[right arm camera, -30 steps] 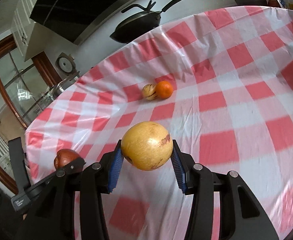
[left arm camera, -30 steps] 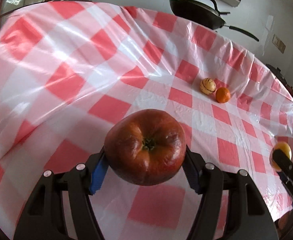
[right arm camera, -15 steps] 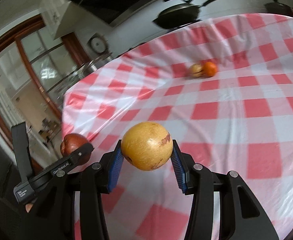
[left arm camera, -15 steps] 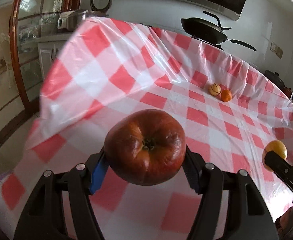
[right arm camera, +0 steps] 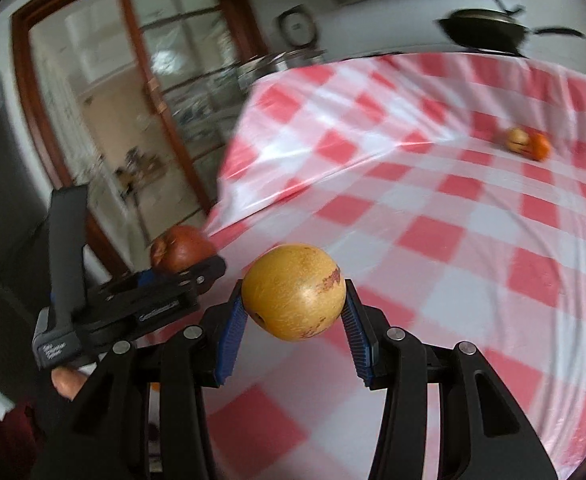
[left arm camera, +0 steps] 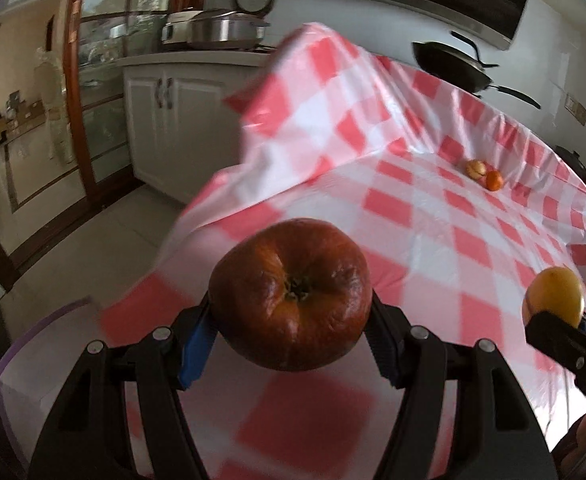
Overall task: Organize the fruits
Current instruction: 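Carry the apple and pale fruit off the table over the white bin, then open both tools to drop the apple and pale fruit into the bin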
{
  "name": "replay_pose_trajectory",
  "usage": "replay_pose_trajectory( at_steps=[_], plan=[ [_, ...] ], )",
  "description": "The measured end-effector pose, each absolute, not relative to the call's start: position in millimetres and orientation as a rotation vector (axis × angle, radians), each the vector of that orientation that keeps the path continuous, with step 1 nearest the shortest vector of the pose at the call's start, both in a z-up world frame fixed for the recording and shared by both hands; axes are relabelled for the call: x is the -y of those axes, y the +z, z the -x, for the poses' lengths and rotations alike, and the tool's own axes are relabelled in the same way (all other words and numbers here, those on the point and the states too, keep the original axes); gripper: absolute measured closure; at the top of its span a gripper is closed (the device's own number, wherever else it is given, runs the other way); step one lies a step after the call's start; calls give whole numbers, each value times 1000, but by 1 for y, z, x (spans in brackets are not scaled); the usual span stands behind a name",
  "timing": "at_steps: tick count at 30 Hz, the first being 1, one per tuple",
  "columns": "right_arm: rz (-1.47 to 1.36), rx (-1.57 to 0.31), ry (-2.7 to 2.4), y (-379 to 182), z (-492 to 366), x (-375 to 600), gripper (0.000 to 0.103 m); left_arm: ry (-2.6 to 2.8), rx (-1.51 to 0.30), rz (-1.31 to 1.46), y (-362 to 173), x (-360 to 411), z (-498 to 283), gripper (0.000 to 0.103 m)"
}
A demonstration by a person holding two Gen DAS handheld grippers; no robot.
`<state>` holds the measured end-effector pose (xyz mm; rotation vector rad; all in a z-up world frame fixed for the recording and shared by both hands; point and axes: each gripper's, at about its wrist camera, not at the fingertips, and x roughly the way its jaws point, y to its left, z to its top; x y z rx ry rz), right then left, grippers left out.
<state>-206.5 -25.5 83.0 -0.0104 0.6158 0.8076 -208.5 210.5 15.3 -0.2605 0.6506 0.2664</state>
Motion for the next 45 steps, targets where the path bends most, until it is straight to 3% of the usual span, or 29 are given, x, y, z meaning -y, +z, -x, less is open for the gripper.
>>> replay_pose_trajectory(
  at_steps=[16,22,32,45],
  plan=[
    [331,-662,1090,50,286,-86,57,391,-540,403,3,-307,299,37],
    [500,-705,1215,17,320,-128,57,489,-632,453,-30,-346,323,37],
    [811,-904,1233,-66,341,-194,57,660,-968,485,-120,-393,323,37],
    [961,-989,1156,-110,338,-208,57,656,-1069,416,-154,-387,317,37]
  ],
)
